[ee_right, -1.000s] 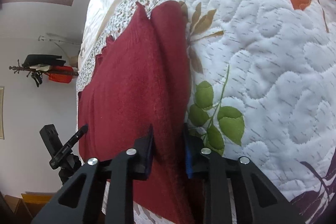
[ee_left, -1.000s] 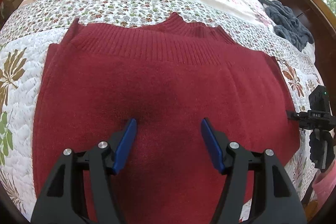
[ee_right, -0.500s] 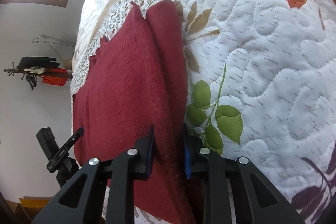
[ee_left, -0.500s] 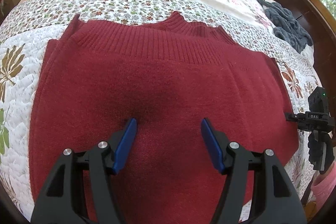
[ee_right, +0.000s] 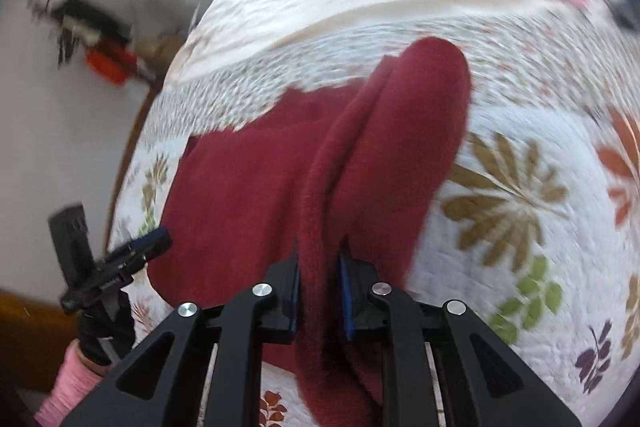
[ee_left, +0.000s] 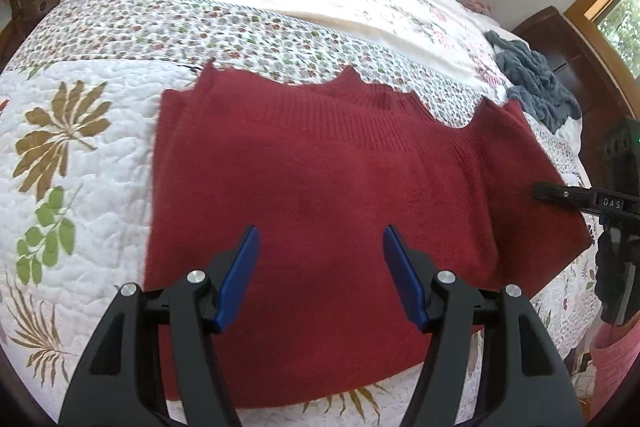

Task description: Fold small clothes

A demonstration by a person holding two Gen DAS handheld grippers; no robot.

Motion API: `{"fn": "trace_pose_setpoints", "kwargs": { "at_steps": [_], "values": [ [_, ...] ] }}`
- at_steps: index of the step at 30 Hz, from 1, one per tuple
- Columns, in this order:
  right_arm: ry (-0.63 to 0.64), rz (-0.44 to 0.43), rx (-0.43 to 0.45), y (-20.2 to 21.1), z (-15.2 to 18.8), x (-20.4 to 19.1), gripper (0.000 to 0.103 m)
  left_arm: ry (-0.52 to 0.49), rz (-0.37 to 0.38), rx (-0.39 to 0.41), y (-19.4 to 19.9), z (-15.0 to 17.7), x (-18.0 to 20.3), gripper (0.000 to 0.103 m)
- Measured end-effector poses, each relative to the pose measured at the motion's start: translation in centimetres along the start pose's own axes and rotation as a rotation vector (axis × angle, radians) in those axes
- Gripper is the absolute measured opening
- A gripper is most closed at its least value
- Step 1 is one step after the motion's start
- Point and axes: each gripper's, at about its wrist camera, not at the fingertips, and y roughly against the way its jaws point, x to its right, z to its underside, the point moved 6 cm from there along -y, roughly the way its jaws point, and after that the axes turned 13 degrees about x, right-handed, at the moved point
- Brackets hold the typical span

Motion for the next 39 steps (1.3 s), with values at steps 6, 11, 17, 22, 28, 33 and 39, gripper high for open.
{"fn": "trace_pose_setpoints", "kwargs": {
  "at_steps": [6, 11, 17, 22, 28, 33, 39],
  "values": [
    [0.103, 0.029, -0.084, -4.8, 1.0, -5.5, 0.015, 0.065, 0.021, 0.006, 0.6, -0.1, -1.5, 0.063],
    [0.105, 0.047, -0.148, -8.1, 3.1, -6.0, 0.016, 0.082, 0.035, 0.004, 0.6, 0.0, -1.6, 0.063],
    [0.065, -0.01, -0.185, -9.4, 4.6, -5.8, 0.025, 0.107, 0.069, -0.002, 0.3, -0.1, -0.8, 0.063],
    [-0.028, -0.134, -0.172, -7.9, 3.9, -6.0, 0.028, 0.15, 0.131, -0.018, -0.3, -0.4, 1.2, 0.063],
    [-0.082, -0.129, -0.061, -2.8, 2.2, -3.0, 0.037, 0.199, 0.243, -0.062, -1.9, -0.8, 4.7, 0.064],
    [-0.144, -0.081, -0.028, -0.6, 3.0, 1.8, 0.037, 0.281, 0.289, -0.141, -5.2, 0.0, 6.3, 0.064],
    [-0.201, -0.086, -0.048, -1.1, 6.0, 4.9, 0.037, 0.343, 0.312, -0.19, -8.2, 0.9, 6.9, 0.064]
  ]
}}
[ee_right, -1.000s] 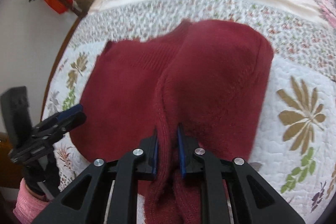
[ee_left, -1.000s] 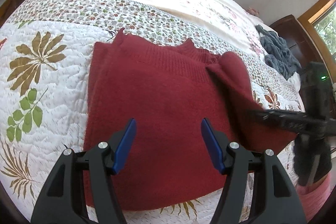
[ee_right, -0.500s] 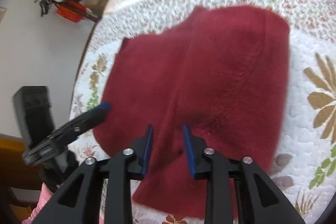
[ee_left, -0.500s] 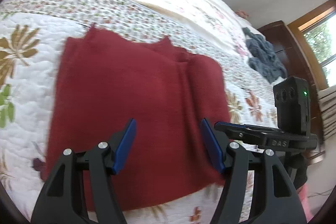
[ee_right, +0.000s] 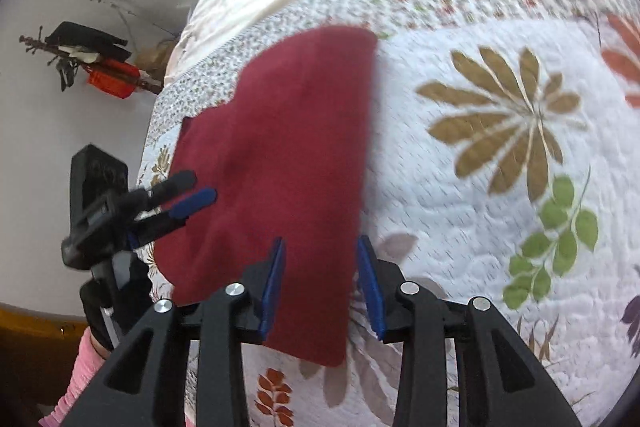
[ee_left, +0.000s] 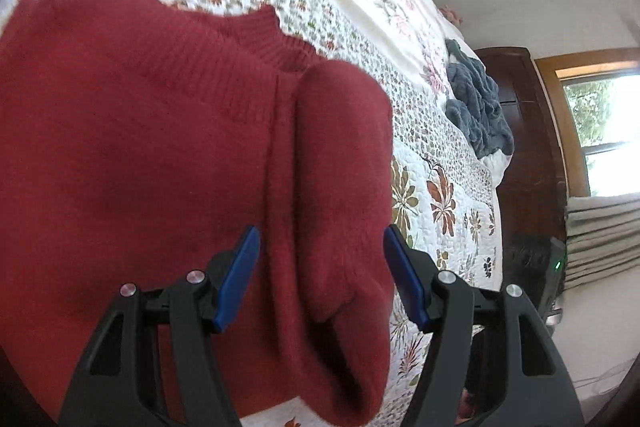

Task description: Fold small clothes

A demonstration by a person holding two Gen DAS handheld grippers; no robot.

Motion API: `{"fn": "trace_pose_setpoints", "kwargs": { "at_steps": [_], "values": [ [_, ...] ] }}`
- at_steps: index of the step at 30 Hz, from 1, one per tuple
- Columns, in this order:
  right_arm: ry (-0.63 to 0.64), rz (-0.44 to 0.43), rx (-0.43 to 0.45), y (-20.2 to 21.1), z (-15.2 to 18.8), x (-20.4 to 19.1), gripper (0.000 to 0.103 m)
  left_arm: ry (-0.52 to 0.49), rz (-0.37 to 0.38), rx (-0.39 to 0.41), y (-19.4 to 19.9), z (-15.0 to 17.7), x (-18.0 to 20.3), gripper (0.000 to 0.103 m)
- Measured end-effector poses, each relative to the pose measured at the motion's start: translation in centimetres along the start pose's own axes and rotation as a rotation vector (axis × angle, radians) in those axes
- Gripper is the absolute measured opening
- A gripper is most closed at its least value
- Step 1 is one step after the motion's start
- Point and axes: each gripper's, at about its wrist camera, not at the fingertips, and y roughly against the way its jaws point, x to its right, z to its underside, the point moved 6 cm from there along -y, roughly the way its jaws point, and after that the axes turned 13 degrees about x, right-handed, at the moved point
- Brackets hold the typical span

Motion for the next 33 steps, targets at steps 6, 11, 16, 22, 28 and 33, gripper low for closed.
{"fn": "trace_pose_setpoints", "kwargs": {
  "at_steps": [6, 11, 16, 22, 28, 33],
  "values": [
    [-0.06, -0.026, -0.012, -1.0, 1.8, 1.9, 0.038, 0.016, -0.004, -0.026, -2.1, 0.3, -0.1, 0.061],
    [-0.084, -0.04, -0.016, -1.5, 2.4, 2.6, 0.038, -0.042, -0.028, -0.009, -3.0, 0.1, 1.6, 0.039],
    [-0.083, -0.03, -0.007, -1.2, 3.2, 2.9, 0.038, -0.075, -0.074, 0.025, -3.2, -0.1, 2.4, 0.014],
    [-0.097, -0.03, 0.01, 0.3, 4.0, 3.9, 0.039, -0.126, -0.016, 0.12, 0.3, -0.7, 4.8, 0.013],
    [-0.078, -0.043, 0.014, 1.1, 4.5, 3.0, 0.041, -0.127, 0.012, 0.178, 5.1, -2.6, 4.6, 0.013],
    [-0.022, -0.073, 0.002, 0.3, 4.8, -0.2, 0.044, -0.104, -0.022, 0.219, 9.1, -4.8, 2.0, 0.013]
  ]
}}
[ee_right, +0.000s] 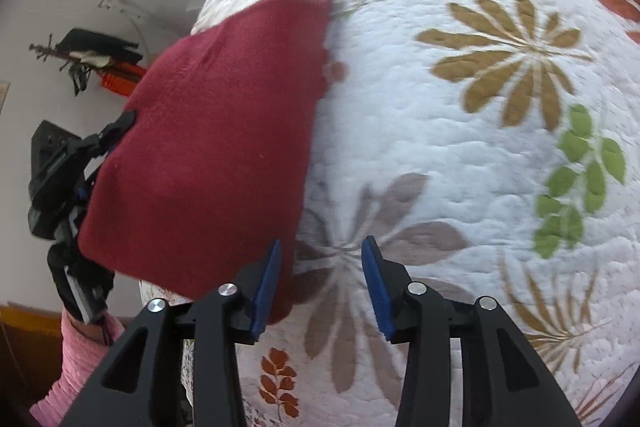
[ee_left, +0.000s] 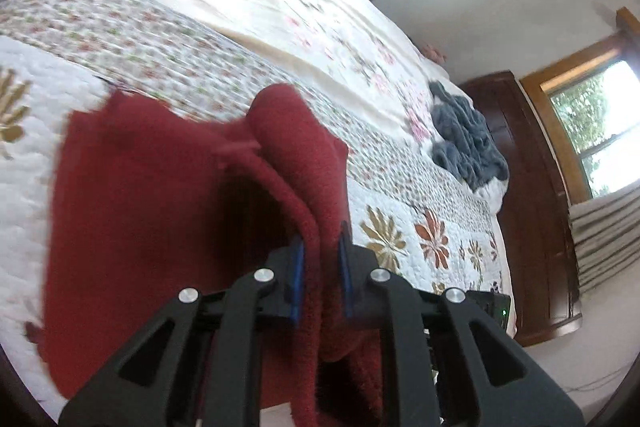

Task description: Fold small clothes

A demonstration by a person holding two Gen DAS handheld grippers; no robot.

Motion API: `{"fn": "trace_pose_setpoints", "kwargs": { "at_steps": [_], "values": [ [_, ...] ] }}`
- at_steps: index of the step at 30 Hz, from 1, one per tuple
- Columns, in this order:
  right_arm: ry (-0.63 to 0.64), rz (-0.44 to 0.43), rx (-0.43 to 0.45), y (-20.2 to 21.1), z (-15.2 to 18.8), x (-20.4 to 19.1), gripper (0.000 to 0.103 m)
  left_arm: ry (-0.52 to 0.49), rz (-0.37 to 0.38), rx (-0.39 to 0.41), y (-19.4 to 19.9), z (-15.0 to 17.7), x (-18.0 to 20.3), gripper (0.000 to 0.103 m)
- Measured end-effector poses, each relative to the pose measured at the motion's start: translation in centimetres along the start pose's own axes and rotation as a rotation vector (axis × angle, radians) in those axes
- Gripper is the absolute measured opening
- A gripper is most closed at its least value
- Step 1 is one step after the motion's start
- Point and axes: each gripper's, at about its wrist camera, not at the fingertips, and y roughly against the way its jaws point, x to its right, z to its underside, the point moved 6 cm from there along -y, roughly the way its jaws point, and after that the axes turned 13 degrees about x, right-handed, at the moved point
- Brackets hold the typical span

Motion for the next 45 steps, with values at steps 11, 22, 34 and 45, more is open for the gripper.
{"fn": "trace_pose_setpoints", "kwargs": {
  "at_steps": [11, 22, 34, 45],
  "values": [
    [0.065, -0.087, -0.078, -4.0, 2.0, -5.5, 0.047, 0.072, -0.128, 0.062, 5.4, -3.9, -9.1, 0.013],
    [0.062, -0.093, -0.131, -6.6, 3.1, -7.2, 0.052, 0.175, -0.066, -0.055, 2.0, 0.1, -14.5, 0.014],
    [0.075, -0.028, -0.167, -7.0, 4.5, -6.2, 0.045, 0.028, -0.151, -0.035, 8.3, 1.2, -12.4, 0.047],
    [0.009, -0.063, -0.197, -6.5, 6.3, -5.7, 0.045, 0.019, -0.152, -0.107, 8.9, 6.4, -12.0, 0.012]
  ]
}}
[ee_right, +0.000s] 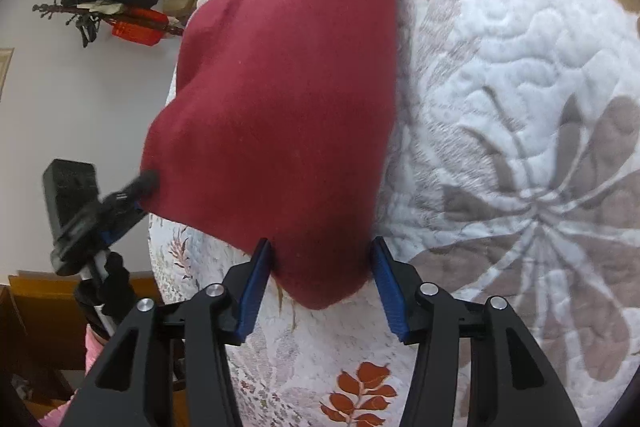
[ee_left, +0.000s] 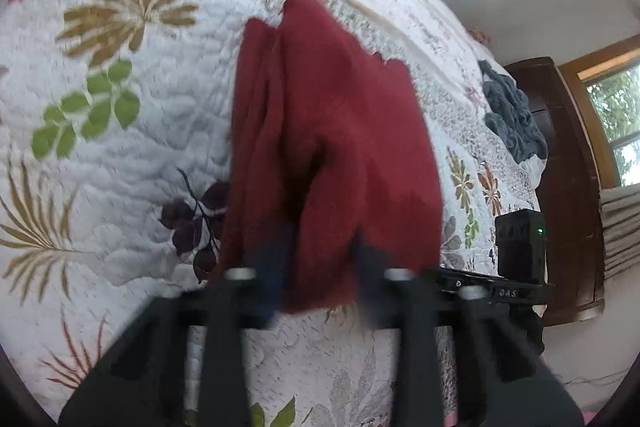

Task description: Fold small clothes

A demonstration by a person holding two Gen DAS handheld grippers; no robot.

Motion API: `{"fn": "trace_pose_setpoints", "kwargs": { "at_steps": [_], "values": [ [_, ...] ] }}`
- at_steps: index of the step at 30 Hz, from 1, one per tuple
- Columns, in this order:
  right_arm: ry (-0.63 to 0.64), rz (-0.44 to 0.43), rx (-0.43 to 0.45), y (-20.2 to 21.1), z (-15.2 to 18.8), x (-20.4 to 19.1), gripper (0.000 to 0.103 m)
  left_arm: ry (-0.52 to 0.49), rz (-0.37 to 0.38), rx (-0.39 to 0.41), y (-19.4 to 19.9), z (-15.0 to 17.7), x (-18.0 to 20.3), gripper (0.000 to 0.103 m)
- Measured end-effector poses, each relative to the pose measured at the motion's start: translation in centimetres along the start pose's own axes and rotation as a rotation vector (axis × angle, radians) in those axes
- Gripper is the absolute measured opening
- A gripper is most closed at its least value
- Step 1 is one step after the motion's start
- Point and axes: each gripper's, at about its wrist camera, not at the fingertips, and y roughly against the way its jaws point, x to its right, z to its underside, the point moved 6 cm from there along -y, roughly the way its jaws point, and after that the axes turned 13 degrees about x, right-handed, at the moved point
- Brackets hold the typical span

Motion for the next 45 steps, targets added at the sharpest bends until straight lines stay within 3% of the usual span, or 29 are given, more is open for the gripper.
{"fn": "trace_pose_setpoints", "kwargs": {
  "at_steps": [3, 7, 14, 19, 20, 22, 24, 26, 30, 37, 38, 39, 41, 45],
  "values": [
    [0.018, 0.016, 0.007, 0.0, -0.2, -0.6, 0.032, 0.058, 0.03, 0.016, 0.4, -0.5, -0.6, 0.007],
    [0.043, -0.014, 0.033, 0.8, -0.7, -2.2, 0.025, 0.05, 0.068, 0.081, 3.2, -1.3, -0.9, 0.006],
    [0.041, 0.066, -0.004, -1.5, 0.3, -0.9, 0.024, 0.092, 0.006, 0.008, 0.0, 1.4, -5.7, 0.006],
    [0.075, 0.081, -0.014, -1.9, 0.3, -0.9, 0.027, 0.129, 0.032, 0.013, -0.6, 1.6, -6.3, 0.011],
    [0.097, 0.089, -0.018, -1.7, 0.1, -1.1, 0.032, 0.121, 0.033, 0.008, -0.3, 1.5, -6.1, 0.013],
    [0.114, 0.081, -0.005, -1.5, 0.0, -2.0, 0.039, 0.095, 0.033, 0.005, 0.8, 1.1, -5.2, 0.02],
    [0.124, 0.065, 0.026, -0.3, -0.4, -2.3, 0.045, 0.061, 0.026, 0.032, 2.1, 0.4, -4.3, 0.041],
    [0.12, 0.047, 0.06, 0.7, -1.1, -2.3, 0.052, 0.015, 0.018, 0.082, 3.6, -1.1, -3.6, 0.046],
    [0.104, 0.038, 0.078, 0.7, -2.0, -2.2, 0.052, 0.01, 0.019, 0.111, 2.8, -4.7, -2.6, 0.046],
    [0.103, 0.052, 0.072, -0.9, -1.8, -2.3, 0.052, -0.002, -0.008, 0.079, -4.0, -9.7, -0.4, 0.046],
    [0.105, 0.055, 0.068, -1.1, -1.8, -2.3, 0.052, 0.0, -0.016, 0.074, -4.7, -10.1, -0.4, 0.043],
    [0.104, 0.057, 0.063, -1.4, -2.0, -2.3, 0.052, 0.004, -0.026, 0.07, -5.4, -10.3, -0.5, 0.025],
    [0.106, 0.059, 0.058, -1.7, -1.8, -2.1, 0.052, 0.03, -0.032, 0.057, -6.6, -10.8, -0.7, 0.009],
    [0.119, 0.055, 0.062, -1.9, -1.7, -2.4, 0.052, 0.005, -0.001, 0.137, -5.3, -12.0, 0.5, 0.008]
  ]
}}
